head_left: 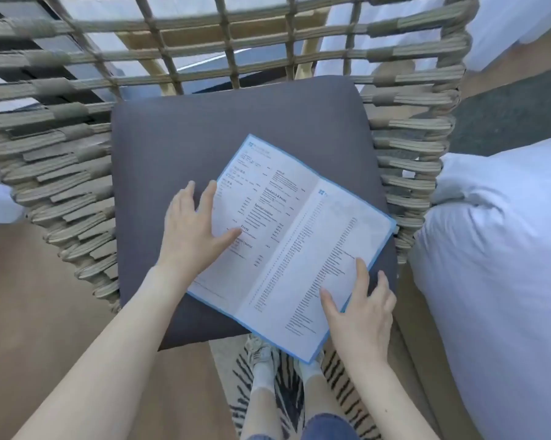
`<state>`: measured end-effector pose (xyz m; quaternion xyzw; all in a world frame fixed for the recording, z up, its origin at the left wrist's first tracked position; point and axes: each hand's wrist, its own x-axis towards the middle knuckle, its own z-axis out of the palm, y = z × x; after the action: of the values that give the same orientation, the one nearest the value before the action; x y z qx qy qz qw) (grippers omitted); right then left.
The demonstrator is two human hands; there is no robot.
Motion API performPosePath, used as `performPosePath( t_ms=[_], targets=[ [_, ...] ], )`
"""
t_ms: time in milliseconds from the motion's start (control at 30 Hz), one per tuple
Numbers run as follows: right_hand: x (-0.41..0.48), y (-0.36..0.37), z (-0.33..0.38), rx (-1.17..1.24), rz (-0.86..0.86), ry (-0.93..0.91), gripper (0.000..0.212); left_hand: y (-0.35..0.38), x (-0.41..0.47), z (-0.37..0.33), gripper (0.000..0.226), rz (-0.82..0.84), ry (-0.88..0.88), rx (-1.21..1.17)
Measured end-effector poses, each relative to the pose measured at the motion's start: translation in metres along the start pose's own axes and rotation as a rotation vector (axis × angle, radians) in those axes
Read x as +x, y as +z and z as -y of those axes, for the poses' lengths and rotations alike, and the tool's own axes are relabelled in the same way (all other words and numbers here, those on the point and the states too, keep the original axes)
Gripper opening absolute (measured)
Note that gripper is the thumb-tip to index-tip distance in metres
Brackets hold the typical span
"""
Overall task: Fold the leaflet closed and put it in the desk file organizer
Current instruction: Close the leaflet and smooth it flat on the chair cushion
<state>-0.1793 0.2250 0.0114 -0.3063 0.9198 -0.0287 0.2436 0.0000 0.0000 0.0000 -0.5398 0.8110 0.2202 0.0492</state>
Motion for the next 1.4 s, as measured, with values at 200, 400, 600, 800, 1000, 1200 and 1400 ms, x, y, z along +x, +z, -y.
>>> performPosePath(
  t_ms=[200,400,600,800,1000,1200,1400],
  targets=[
    [0.001,0.013,0.003,0.076,-0.042,-0.026,0.087,0.003,-0.001,0.005,0.089,0.004,-0.041,-0.039],
    [0.023,0.011,0.004,0.155,-0.054,-0.117,0.084,0.003,-0.004,0.009,0.075,-0.024,-0.008,-0.095],
    [0.064,-0.002,0.012,0.113,-0.039,-0.251,0.085,0.002,-0.011,0.021,0.070,-0.072,-0.061,-0.115],
    [0.118,-0.018,0.040,0.068,0.000,-0.386,0.085,0.001,-0.008,0.035,0.070,-0.126,-0.126,-0.104],
    [0.167,-0.029,0.076,0.041,0.022,-0.495,0.085,-0.002,0.010,0.046,0.071,-0.172,-0.179,-0.096],
    [0.200,-0.039,0.094,0.042,0.047,-0.535,0.085,0.000,0.028,0.040,0.069,-0.195,-0.191,-0.066],
    [0.206,-0.041,0.096,-0.062,0.041,-0.593,0.082,0.005,0.024,0.030,0.067,-0.151,-0.237,0.009]
  ],
)
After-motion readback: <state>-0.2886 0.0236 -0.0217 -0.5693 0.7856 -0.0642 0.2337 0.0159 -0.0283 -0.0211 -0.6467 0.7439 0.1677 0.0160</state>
